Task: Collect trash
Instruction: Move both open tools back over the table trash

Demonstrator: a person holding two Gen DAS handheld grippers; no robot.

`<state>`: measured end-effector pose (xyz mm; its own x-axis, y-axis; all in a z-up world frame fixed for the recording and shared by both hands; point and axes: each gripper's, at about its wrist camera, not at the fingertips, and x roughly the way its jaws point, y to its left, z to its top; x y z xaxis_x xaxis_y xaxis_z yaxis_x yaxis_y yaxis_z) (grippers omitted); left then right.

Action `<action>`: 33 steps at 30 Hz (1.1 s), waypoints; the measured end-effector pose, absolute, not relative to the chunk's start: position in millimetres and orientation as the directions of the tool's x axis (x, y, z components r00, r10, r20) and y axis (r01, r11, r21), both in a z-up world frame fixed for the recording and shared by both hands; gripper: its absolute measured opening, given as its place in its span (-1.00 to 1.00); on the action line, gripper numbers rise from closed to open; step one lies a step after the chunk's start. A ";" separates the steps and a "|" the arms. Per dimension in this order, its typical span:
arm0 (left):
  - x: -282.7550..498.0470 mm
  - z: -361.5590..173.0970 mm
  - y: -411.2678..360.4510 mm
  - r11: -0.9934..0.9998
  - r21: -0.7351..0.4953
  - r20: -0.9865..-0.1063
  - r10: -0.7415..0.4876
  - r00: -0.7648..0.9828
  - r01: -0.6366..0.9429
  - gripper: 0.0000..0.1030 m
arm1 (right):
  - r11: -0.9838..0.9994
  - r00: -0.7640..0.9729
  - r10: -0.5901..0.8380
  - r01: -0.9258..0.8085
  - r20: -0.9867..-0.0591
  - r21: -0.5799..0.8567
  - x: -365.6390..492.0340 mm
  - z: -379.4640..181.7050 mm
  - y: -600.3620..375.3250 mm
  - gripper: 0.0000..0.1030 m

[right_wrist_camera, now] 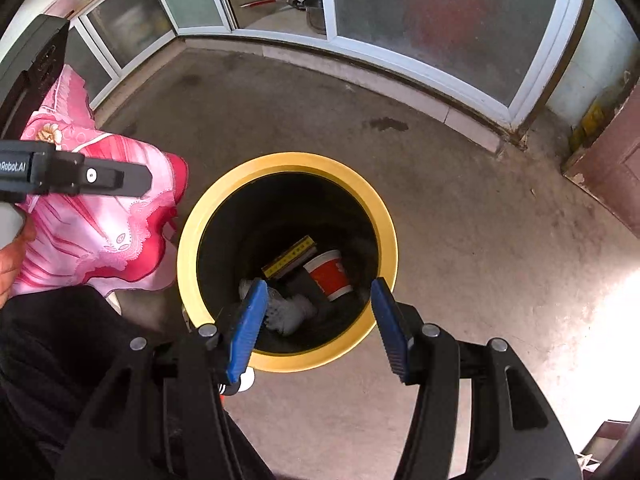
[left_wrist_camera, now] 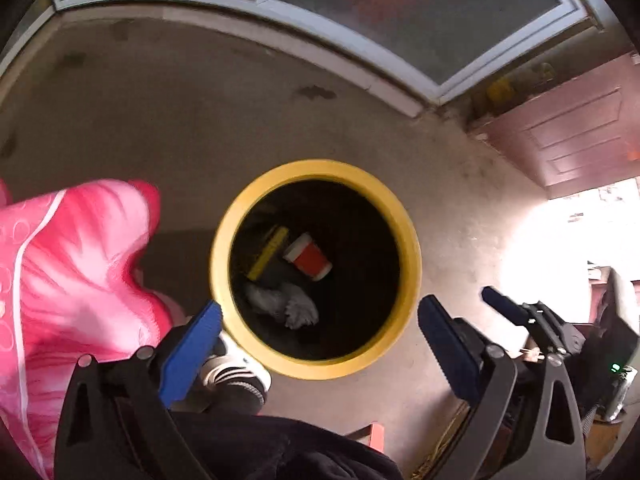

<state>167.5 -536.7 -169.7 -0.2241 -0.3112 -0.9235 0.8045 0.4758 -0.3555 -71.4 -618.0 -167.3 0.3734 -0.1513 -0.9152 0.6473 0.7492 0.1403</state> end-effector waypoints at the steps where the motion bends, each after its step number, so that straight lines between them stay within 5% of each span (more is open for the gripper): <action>1: 168.9 -165.7 -533.5 0.479 -0.382 -0.911 -0.337 -0.236 0.790 0.83 | 0.747 0.376 -0.152 0.649 -0.914 0.142 -72.4 -166.5 -618.1 -0.01; 12: 183.8 -54.2 -448.4 0.419 -0.512 -0.748 -0.647 -0.149 0.750 0.84 | 0.787 0.462 -0.215 0.603 -0.861 0.127 -61.0 -124.0 -610.5 0.00; 21: 214.9 57.6 -247.2 0.505 -0.430 -0.559 -0.800 0.218 0.749 0.85 | 0.924 0.719 -0.116 0.332 -0.685 0.191 24.4 -28.6 -543.5 0.19; 28: 238.4 71.3 -73.7 0.762 -0.315 -0.580 -0.626 0.521 0.565 0.85 | 0.989 0.814 0.069 0.021 -0.577 0.148 133.7 28.1 -433.6 0.49; 33: 257.8 59.4 26.3 0.961 -0.069 -0.671 -0.244 0.700 0.268 0.85 | 0.991 0.810 0.135 -0.097 -0.571 0.097 190.1 42.3 -373.7 0.54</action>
